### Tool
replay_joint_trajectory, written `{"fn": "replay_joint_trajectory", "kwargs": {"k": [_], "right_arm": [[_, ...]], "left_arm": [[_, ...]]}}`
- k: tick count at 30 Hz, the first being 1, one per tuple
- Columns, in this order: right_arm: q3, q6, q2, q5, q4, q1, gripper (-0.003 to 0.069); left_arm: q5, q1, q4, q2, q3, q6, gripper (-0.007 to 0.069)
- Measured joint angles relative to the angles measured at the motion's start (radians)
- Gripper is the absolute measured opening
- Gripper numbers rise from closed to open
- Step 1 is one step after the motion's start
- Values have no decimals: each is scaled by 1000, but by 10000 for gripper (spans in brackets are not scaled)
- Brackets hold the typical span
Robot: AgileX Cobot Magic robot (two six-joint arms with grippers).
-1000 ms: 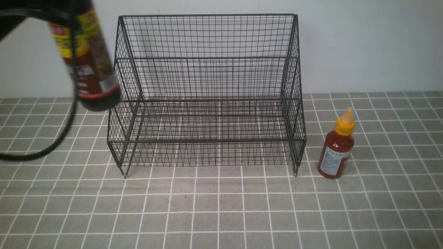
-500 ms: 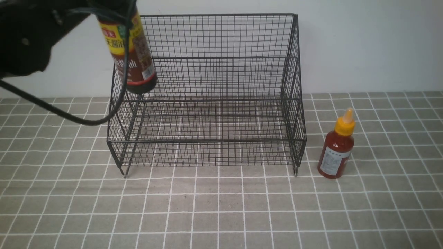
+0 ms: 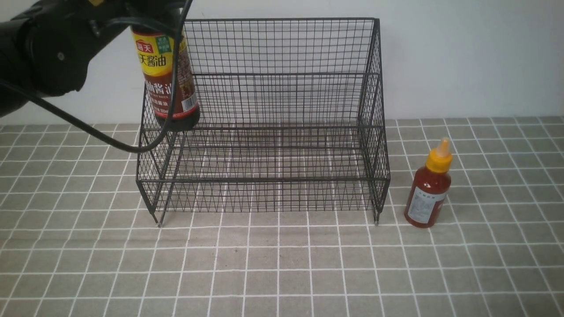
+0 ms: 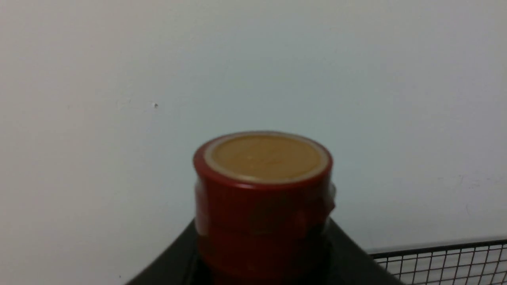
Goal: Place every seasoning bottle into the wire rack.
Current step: Use the left arm to put the condiment bottle back on the shelf
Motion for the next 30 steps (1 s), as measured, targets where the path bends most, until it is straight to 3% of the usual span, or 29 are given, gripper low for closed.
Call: {"fn": "replay_joint_trajectory", "kwargs": {"k": [9, 19, 30], "right_arm": [[0, 0, 0, 0, 0, 0, -13], [0, 0, 0, 0, 0, 0, -13], [0, 0, 0, 0, 0, 0, -13]], "left_arm": [[-99, 0, 7, 19, 16, 0, 255], [-90, 0, 156, 32, 17, -54, 255], [139, 0, 180, 90, 17, -107, 255]]}}
